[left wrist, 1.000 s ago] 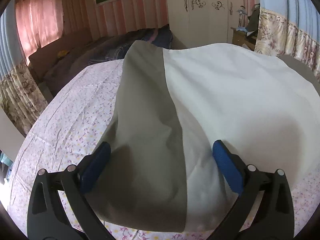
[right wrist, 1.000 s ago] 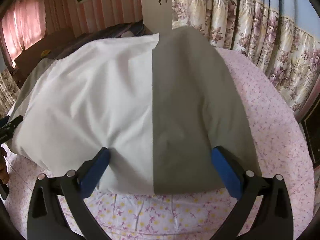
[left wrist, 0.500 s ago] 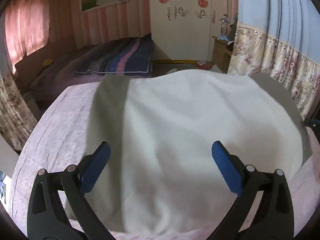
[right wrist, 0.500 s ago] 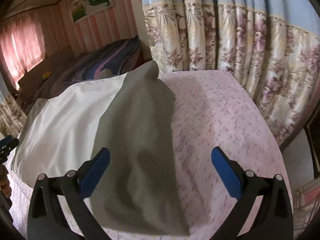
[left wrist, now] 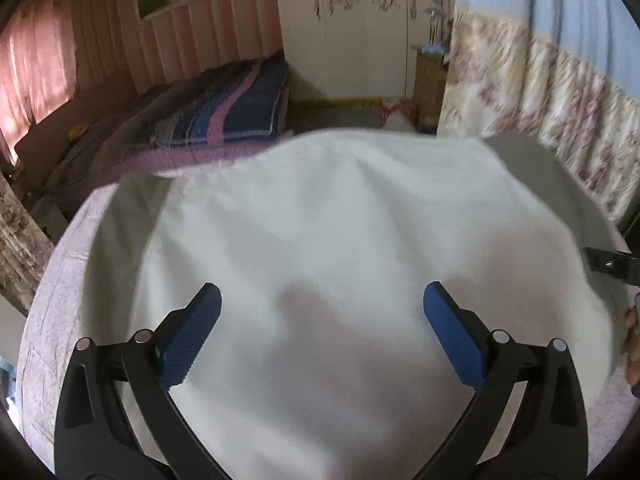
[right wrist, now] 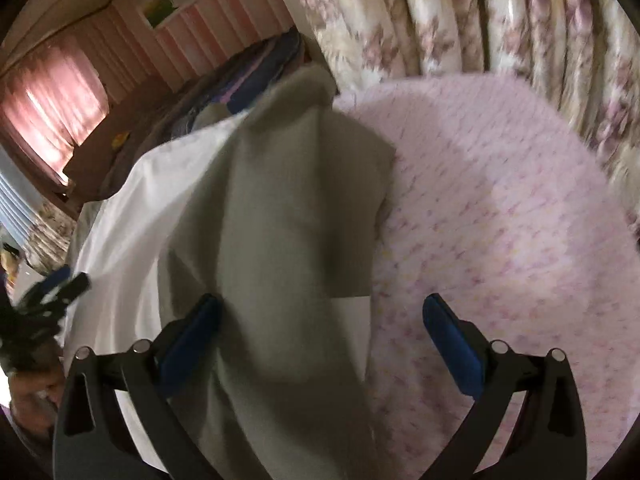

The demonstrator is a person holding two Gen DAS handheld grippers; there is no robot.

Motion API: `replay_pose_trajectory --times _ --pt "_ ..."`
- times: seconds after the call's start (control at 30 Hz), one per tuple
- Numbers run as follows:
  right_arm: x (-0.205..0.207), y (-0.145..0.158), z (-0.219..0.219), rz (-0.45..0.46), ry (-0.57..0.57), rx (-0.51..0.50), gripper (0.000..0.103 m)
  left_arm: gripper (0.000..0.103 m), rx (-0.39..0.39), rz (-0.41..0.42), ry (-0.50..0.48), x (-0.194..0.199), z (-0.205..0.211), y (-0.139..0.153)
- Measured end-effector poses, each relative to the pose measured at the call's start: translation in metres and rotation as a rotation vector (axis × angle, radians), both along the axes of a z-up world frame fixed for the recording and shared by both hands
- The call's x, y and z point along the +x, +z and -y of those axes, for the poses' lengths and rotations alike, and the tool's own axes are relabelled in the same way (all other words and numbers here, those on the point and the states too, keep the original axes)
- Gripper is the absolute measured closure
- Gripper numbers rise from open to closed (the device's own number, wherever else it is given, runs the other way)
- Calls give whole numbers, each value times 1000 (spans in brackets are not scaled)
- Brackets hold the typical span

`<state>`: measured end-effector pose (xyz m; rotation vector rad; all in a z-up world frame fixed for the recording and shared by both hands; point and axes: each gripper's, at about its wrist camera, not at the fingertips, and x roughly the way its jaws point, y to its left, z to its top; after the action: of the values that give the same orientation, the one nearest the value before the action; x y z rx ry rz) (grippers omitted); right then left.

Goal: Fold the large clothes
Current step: 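Grasp the olive side panel with the right tool and fold it over the jacket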

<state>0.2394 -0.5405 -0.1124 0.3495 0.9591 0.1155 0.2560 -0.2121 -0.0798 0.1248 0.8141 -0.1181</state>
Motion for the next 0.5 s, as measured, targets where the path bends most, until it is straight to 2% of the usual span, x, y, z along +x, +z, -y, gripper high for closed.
replay_pose_trajectory --times 0.07,0.13,0.2,0.23,0.3,0.37,0.4,0.47,0.5 --pt "4 -3 -8 -10 16 -14 2 3 -3 -49 -3 12 0 -12" --pt "10 -7 -25 -37 45 -78 2 3 -14 -67 2 18 -1 -19" --pt "12 -7 -40 -43 70 -137 10 3 -16 -81 -4 22 1 -25" --pt "13 -5 -44 -41 82 -132 24 3 -9 -81 -8 23 2 -26" --pt "13 -3 -51 -47 84 -152 31 3 8 -79 -12 24 4 -30" --pt "14 -1 -53 -44 89 -167 45 3 -11 -80 -11 25 3 -30" --pt "12 1 -51 -36 77 -159 49 3 -36 -85 -11 25 1 -27" --pt "8 6 -47 -22 61 -146 65 3 -141 -85 -25 21 -6 -13" --pt "6 9 -42 -11 47 -124 68 3 -170 -72 -37 17 -6 -5"
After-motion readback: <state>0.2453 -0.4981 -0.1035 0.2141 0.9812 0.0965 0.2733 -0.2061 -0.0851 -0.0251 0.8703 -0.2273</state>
